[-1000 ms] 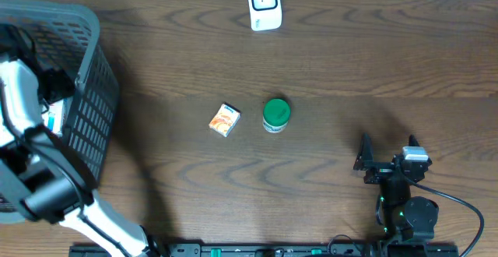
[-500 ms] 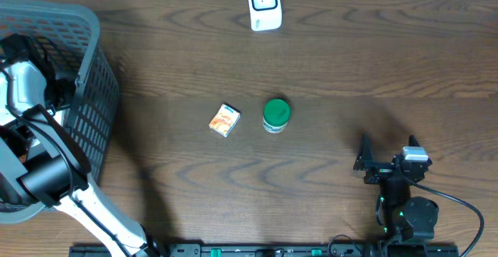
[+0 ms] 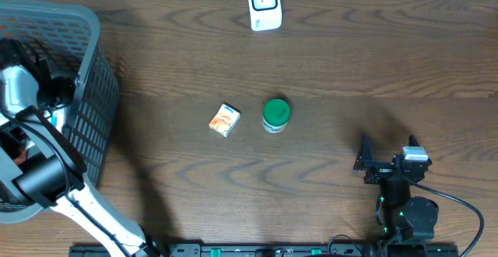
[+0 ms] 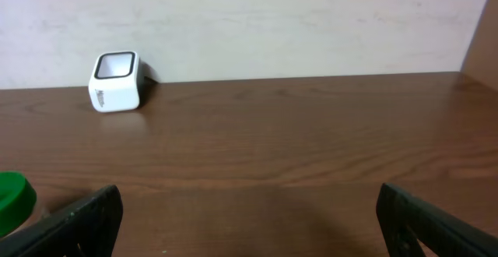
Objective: Scan the item barcode
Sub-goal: 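Reach the left gripper into the basket and grasp the white Panadol box, then lift the Panadol box out and place it left of the Kleenex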
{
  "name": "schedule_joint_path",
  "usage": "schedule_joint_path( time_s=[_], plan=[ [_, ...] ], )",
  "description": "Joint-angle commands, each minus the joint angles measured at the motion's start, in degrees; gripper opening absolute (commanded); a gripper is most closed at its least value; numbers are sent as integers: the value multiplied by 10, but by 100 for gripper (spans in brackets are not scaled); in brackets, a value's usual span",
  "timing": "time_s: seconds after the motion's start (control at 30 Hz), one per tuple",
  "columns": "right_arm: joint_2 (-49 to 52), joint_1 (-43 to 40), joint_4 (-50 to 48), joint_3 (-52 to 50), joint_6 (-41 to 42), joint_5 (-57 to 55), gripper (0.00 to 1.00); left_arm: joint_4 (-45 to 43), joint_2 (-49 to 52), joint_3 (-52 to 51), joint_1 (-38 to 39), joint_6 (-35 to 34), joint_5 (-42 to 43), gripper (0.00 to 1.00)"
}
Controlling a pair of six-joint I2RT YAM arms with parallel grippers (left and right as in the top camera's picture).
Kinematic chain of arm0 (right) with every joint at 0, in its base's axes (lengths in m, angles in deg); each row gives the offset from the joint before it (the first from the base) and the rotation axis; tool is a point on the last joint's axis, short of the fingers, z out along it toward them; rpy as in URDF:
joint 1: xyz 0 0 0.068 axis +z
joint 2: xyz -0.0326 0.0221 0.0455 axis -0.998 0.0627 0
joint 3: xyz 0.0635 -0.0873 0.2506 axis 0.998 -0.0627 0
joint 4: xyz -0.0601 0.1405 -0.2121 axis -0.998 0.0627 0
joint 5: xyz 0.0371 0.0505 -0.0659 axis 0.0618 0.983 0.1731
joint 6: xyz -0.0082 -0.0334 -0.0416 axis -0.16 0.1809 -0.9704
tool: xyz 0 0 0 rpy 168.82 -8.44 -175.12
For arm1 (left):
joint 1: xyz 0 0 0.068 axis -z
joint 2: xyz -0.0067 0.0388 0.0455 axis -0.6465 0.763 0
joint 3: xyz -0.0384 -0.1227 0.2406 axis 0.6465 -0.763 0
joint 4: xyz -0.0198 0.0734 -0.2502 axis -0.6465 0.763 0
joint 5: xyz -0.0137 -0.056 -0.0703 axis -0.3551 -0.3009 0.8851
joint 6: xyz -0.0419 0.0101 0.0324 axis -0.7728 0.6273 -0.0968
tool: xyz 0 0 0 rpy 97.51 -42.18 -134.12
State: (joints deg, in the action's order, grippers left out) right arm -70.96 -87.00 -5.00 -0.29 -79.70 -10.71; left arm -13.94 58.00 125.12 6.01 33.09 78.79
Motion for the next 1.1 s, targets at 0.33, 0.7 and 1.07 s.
schedule_joint_path(
  time_s=[0.33, 0.7, 1.07],
  plan=[
    [-2, 2, 2, 0, 7, -1, 99, -21, 62, -100, 3, 10, 33, 71],
    [-2, 2, 2, 0, 7, -1, 99, -41, 62, -125, 3, 10, 33, 81],
    [-2, 2, 2, 0, 7, -1, 99, -33, 46, -114, 3, -32, 33, 52]
  ],
)
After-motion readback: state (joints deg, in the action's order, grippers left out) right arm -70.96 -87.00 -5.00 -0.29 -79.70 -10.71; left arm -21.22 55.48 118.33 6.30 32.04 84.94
